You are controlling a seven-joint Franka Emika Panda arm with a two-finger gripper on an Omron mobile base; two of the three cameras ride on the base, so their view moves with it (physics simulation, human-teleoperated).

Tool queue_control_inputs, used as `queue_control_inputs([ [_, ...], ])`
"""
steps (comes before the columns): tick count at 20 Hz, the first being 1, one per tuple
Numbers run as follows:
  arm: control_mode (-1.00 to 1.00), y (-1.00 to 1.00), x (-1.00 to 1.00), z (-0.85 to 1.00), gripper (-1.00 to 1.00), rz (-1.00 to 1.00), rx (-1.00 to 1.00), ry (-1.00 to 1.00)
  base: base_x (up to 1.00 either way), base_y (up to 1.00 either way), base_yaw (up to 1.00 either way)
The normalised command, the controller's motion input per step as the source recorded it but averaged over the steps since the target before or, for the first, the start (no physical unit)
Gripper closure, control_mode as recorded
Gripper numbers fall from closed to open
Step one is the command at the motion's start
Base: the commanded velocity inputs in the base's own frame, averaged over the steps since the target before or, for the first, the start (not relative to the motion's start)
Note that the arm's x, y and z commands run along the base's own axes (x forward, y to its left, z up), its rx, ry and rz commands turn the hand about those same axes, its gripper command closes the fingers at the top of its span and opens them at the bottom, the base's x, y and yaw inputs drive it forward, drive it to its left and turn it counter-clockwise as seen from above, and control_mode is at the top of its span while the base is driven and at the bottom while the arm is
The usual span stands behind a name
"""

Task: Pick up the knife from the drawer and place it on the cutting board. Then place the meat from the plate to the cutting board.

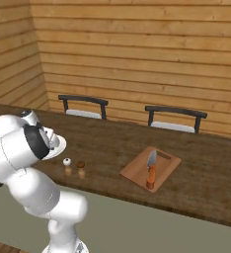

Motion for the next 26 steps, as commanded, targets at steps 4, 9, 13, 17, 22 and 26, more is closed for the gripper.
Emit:
queue_control_inputs([
  [4, -1.0, 0.03, 0.28, -0.26, -1.0, 0.03, 0.0, 0.03, 0.0, 0.0, 0.0],
  [9, -1.0, 0.11, 0.23, -0.23, -1.0, 0.0, 0.0, 0.04, 0.0, 0.0, 0.0],
  [13, -1.0, 0.11, 0.19, -0.22, -1.0, 0.0, 0.0, 0.05, 0.0, 0.0, 0.0],
  [17, -1.0, 0.04, 0.21, -0.29, -1.0, 0.0, 0.0, 0.04, 0.0, 0.0, 0.0],
  [22, -1.0, 0.06, 0.19, -0.3, -1.0, 0.0, -0.01, 0.05, 0.0, 0.0, 0.0],
  [26, -1.0, 0.11, 0.11, -0.25, 1.0, 0.0, -0.01, 0.03, 0.0, 0.0, 0.0],
])
